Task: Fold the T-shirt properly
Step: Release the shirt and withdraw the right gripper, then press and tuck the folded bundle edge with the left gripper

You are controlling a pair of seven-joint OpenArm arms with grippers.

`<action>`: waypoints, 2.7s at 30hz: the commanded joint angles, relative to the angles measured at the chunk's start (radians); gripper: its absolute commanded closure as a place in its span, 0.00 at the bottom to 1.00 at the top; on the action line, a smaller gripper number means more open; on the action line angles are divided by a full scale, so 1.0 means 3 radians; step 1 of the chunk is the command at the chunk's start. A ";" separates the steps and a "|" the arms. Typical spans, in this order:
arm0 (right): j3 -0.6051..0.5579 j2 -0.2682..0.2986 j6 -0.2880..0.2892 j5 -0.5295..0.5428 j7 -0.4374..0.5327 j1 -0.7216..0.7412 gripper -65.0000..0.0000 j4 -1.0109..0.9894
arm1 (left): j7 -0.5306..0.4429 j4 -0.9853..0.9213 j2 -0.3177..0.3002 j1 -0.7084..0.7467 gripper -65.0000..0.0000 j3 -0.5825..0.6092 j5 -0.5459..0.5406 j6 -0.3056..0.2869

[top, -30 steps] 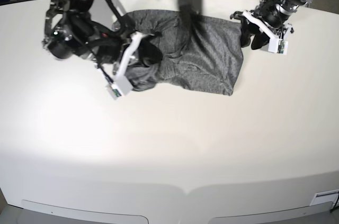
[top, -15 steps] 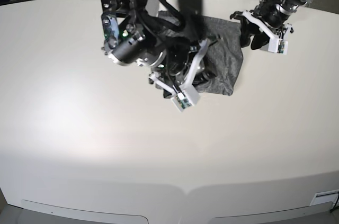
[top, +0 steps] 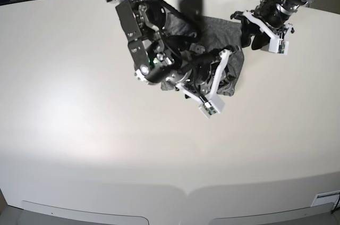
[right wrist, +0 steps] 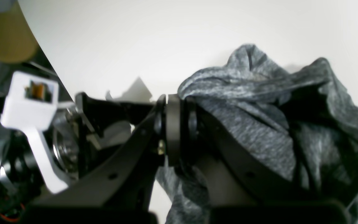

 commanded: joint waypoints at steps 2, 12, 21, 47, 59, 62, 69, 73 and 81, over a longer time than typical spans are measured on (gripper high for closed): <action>-0.0008 -0.0035 0.0027 0.0175 0.0080 0.0114 1.00 -0.0022 | -0.0025 0.0045 -0.0022 0.0001 0.65 -0.0013 -0.0005 -0.0014; -0.0008 -0.0035 0.0427 0.0718 0.0126 0.0186 0.89 -0.0061 | -0.0025 0.0045 -0.0022 0.0001 0.65 -0.0013 -0.0005 -0.0014; 0.0019 -0.0035 0.0818 0.1450 -0.0060 0.0266 0.48 -0.0057 | -0.0024 0.0045 -0.0042 0.0000 0.65 -0.0015 0.0009 -0.0013; 0.2215 0.1607 0.0818 0.0478 -0.0712 0.0122 0.48 0.0094 | 0.0018 0.0985 -0.0178 -0.0015 0.65 0.0184 -0.0102 -0.0004; 0.2511 0.1689 0.0818 0.0498 -0.0708 -0.0223 0.48 0.0094 | 0.0247 0.0975 -0.0179 -0.0401 0.65 0.1040 0.0863 0.0640; 0.2511 0.1689 0.0818 0.0500 -0.0715 -0.0233 0.48 0.0094 | 0.0306 0.0955 -0.0178 -0.0421 0.65 0.1153 0.0973 0.0662; 0.2511 0.1689 0.0818 0.0500 -0.0712 -0.0231 0.48 0.0094 | 0.0362 0.0841 -0.0179 -0.0425 0.65 0.1186 0.1059 0.0862; 0.2511 0.1690 0.0818 0.0500 -0.0708 -0.0231 0.48 0.0094 | 0.0406 0.0730 -0.0178 -0.0422 0.65 0.1186 0.1081 0.0863; 0.2511 0.1689 0.0818 0.0500 -0.0659 -0.0230 0.48 0.0094 | 0.0469 0.0730 -0.0179 -0.0423 0.98 0.1189 0.0979 0.0862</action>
